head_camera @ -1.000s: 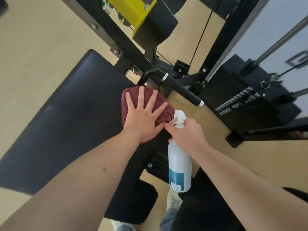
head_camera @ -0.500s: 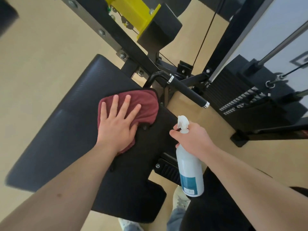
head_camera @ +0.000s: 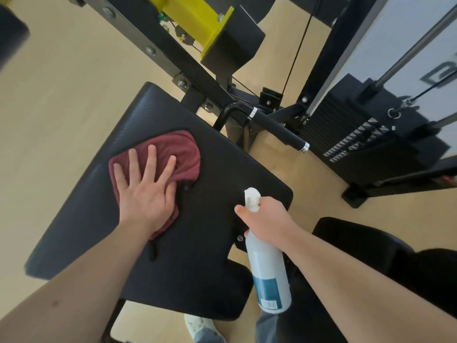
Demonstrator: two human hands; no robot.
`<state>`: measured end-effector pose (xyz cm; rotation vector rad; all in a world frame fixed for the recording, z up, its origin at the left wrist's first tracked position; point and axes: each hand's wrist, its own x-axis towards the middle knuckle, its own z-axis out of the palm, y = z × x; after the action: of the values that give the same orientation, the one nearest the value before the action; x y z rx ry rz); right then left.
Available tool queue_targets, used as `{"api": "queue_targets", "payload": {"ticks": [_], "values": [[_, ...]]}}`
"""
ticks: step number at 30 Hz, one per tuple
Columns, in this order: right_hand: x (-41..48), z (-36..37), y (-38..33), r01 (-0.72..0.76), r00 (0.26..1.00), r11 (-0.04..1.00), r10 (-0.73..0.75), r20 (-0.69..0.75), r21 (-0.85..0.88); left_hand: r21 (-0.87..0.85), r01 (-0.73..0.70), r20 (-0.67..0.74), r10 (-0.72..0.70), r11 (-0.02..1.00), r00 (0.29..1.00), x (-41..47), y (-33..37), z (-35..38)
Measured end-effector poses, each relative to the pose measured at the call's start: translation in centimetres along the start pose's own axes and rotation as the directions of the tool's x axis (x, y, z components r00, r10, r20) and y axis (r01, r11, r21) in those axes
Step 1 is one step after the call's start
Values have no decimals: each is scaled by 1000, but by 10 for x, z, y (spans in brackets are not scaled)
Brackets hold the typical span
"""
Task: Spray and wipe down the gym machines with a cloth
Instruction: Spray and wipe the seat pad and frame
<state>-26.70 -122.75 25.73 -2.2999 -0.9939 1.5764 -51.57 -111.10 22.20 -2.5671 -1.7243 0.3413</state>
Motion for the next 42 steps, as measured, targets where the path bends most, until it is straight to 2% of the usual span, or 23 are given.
{"api": "queue_targets", "payload": {"ticks": [2, 11, 15, 23, 28, 31, 37, 42], "values": [[-1, 5, 12, -66, 995, 998, 67, -79, 13, 24, -11, 11, 10, 1000, 1000, 0, 2, 0], [-8, 1, 47, -246, 941, 958, 273, -201, 147, 75, -84, 60, 79, 994, 995, 3, 7, -2], [-6, -5, 55, -199, 947, 970, 227, -227, 138, 87, -132, 71, 126, 987, 989, 6, 14, -3], [-9, -14, 55, -168, 936, 957, 229, -266, 236, 113, -241, 93, 231, 964, 969, 19, 43, -5], [-5, -21, 52, -133, 941, 958, 202, -272, 253, 125, -302, 81, 294, 945, 952, 30, 77, -1], [-1, -27, 52, -100, 936, 937, 204, -289, 336, 138, -352, 95, 341, 926, 935, 37, 112, 3], [3, -47, 56, -30, 905, 899, 210, -370, 438, 86, -505, 122, 494, 859, 861, 32, 185, 15], [-1, -57, 61, -59, 887, 873, 268, -376, 484, 47, -719, 254, 688, 693, 680, 1, 237, 38]]}}
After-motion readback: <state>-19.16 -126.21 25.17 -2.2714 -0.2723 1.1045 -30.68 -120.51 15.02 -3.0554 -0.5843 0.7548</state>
